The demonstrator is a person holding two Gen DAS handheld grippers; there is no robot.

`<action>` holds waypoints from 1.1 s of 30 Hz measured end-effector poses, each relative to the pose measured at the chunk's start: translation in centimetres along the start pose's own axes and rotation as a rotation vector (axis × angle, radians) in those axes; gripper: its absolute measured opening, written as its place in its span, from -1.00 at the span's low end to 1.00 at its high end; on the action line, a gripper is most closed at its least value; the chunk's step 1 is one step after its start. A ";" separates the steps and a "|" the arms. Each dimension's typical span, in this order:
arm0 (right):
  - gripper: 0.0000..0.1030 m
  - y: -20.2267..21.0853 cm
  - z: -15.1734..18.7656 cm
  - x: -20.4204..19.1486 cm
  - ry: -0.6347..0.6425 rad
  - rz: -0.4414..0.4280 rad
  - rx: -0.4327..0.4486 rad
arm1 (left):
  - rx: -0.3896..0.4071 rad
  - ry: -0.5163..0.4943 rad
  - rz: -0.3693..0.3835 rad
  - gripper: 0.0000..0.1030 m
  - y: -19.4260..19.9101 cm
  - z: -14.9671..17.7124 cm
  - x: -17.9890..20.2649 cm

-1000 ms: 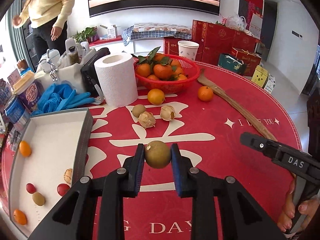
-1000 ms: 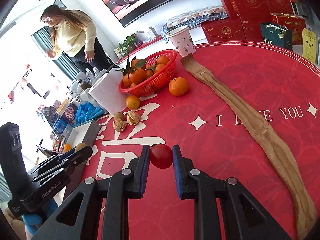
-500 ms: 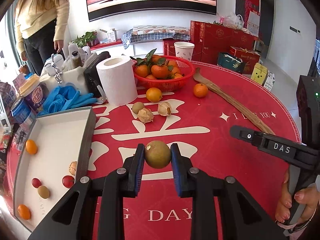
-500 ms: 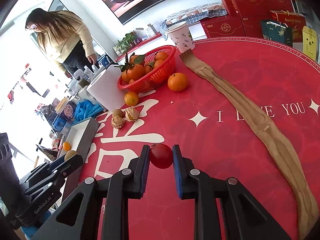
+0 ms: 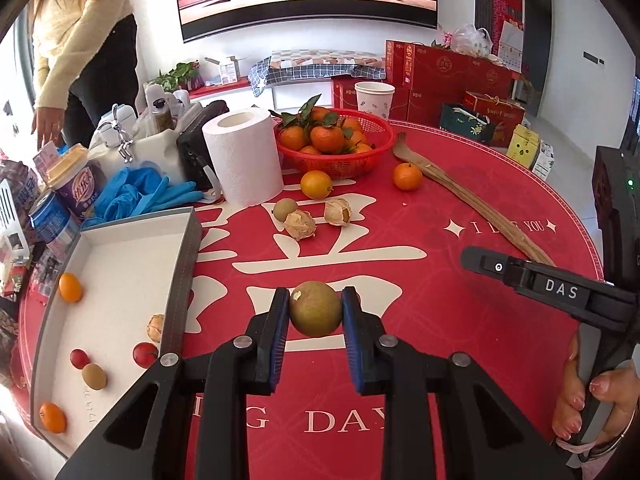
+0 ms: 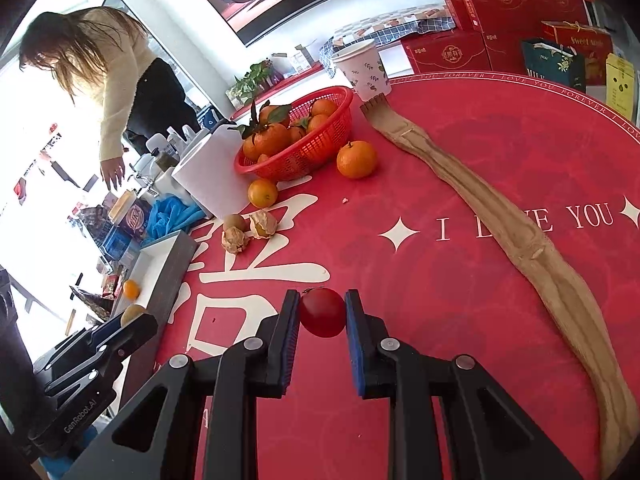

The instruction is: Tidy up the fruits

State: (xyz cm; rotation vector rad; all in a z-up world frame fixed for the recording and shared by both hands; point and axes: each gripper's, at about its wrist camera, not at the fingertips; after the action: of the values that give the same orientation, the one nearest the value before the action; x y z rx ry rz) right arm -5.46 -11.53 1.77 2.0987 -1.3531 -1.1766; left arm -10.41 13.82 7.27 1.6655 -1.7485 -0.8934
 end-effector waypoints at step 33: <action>-0.54 -0.4 0.1 -0.2 0.007 0.009 -0.009 | -0.007 0.035 -0.020 -0.45 -0.3 0.6 -1.3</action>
State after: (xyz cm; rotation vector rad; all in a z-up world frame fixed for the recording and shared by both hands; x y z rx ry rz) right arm -5.33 -11.14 1.52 2.0867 -1.3506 -1.1691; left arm -10.56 15.18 6.69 1.6865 -1.7066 -0.8736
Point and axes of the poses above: each gripper's, at about its wrist camera, not at the fingertips, and y roughly against the way its jaws point, x to its right, z to its underside, and after that the axes turned 4 degrees about -x, right-handed
